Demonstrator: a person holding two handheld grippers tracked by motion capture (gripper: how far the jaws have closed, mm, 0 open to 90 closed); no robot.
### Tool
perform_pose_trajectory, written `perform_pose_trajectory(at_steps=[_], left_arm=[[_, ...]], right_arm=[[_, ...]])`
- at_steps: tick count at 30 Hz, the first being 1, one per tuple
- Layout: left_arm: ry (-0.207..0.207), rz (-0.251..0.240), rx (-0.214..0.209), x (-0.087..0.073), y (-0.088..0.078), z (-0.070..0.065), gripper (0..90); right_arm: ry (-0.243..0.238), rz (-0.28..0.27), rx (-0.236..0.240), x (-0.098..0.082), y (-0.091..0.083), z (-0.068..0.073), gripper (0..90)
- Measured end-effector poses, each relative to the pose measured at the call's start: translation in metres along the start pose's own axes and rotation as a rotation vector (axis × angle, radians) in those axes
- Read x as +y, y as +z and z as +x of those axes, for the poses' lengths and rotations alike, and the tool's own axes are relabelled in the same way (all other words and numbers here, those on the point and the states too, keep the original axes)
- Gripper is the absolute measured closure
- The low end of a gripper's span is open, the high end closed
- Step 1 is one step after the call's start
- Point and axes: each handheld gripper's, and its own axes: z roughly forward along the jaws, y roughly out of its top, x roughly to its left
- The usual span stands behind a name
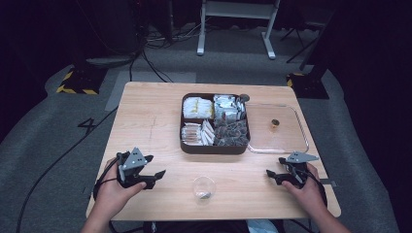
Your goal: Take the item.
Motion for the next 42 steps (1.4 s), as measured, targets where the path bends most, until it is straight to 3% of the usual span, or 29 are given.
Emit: perform_pose_trajectory(at_steps=[2,15,28,29,35,42], left_arm=[[-0.011,0.017,0.022,-0.006,0.001,0.006,31.6],[-0.092,0.089,0.057,-0.042,0.010,0.031,30.6],[-0.082,0.163,0.089,-0.067,0.023,0.034,26.7],[-0.061,0.182,0.106,-0.068,0.025,0.034,26.7],[-0.105,0.102,0.081,-0.077,0.032,0.038,18.9],[-0.110,0.109,0.085,-0.076,0.032,0.038,16.3]], right_arm=[[0.000,0.000,0.000,0.000,0.000,0.000,21.0],[0.003,0.000,-0.001,0.000,0.000,0.000,21.0],[0.003,0.000,-0.001,0.000,0.000,0.000,21.0],[0.003,0.000,-0.001,0.000,0.000,0.000,21.0],[0.003,0.000,-0.001,0.000,0.000,0.000,21.0],[0.003,0.000,0.000,0.000,0.000,0.000,21.0]])
